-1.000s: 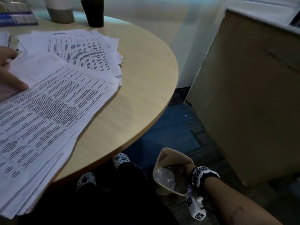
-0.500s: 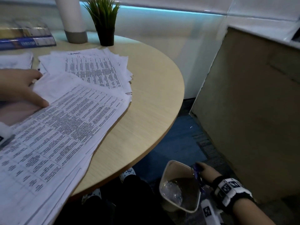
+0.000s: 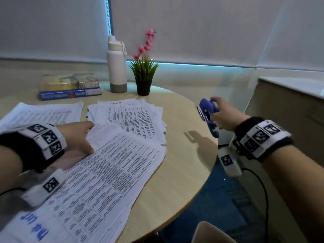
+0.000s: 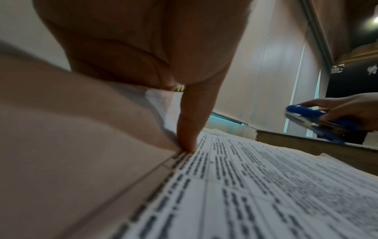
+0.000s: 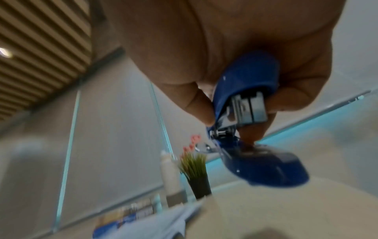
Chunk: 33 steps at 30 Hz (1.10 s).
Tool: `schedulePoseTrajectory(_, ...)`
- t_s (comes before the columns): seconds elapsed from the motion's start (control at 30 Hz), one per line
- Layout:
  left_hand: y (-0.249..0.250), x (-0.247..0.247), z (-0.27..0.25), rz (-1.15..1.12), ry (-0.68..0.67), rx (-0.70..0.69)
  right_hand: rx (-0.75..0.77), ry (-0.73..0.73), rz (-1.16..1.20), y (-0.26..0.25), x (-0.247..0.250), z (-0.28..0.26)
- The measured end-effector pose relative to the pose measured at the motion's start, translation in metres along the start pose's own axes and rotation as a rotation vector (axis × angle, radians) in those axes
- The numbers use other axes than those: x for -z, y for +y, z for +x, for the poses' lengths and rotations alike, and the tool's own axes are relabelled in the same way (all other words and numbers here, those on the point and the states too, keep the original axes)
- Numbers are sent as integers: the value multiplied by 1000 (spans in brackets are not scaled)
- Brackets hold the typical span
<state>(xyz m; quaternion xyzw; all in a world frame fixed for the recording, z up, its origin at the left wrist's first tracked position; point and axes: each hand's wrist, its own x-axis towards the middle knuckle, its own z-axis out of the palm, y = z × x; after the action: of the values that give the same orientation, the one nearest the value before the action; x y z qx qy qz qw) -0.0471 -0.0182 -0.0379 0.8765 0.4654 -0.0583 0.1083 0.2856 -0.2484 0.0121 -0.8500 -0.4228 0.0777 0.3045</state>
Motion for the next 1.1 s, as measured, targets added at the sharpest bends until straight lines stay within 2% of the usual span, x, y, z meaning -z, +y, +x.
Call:
schedulePoseTrajectory(0.13, 6, 2, -6, 42, -10, 6, -31, -208, -292, -14, -35, 47)
schedulePoseTrajectory(0.2, 6, 2, -8, 44, -15, -1, -64, -248, -400, -6, -49, 63)
schedulePoseTrajectory(0.37, 7, 6, -13, 1, -18, -50, -112, -263, -532, 1, -54, 75)
schedulePoseTrajectory(0.43, 9, 13, -21, -41, 2, -85, -45, -170, -564, -8, -46, 68)
schedulePoseTrajectory(0.5, 13, 24, -31, -106, 44, -148, 111, -62, -431, -28, -40, 51)
schedulePoseTrajectory(0.53, 17, 32, -37, -148, 70, -195, 191, -77, -275, -41, -39, 40)
schedulePoseTrajectory(0.57, 21, 39, -43, -194, 97, -250, 252, -156, -76, -56, -38, 28)
schedulePoseTrajectory(0.67, 41, 61, -61, -377, 154, -429, 295, -543, 451, -91, -40, -6)
schedulePoseTrajectory(0.73, 54, 71, -70, -465, 218, -496, 316, -672, 575, -100, -42, -18)
schedulePoseTrajectory(0.77, 56, 74, -73, -490, 249, -512, 337, -662, 584, -102, -43, -23)
schedulePoseTrajectory(0.83, 57, 78, -77, -548, 267, -530, 340, -548, 603, -101, -44, -29)
schedulePoseTrajectory(0.93, 50, 77, -84, -632, 217, -516, 359, -412, 609, -94, -41, -33)
schedulePoseTrajectory(1.0, 49, 76, -89, -694, 196, -542, 389, -392, 613, -93, -38, -36)
schedulePoseTrajectory(1.1, 52, 74, -95, -705, 264, -564, 445, -347, 664, -96, -32, -44)
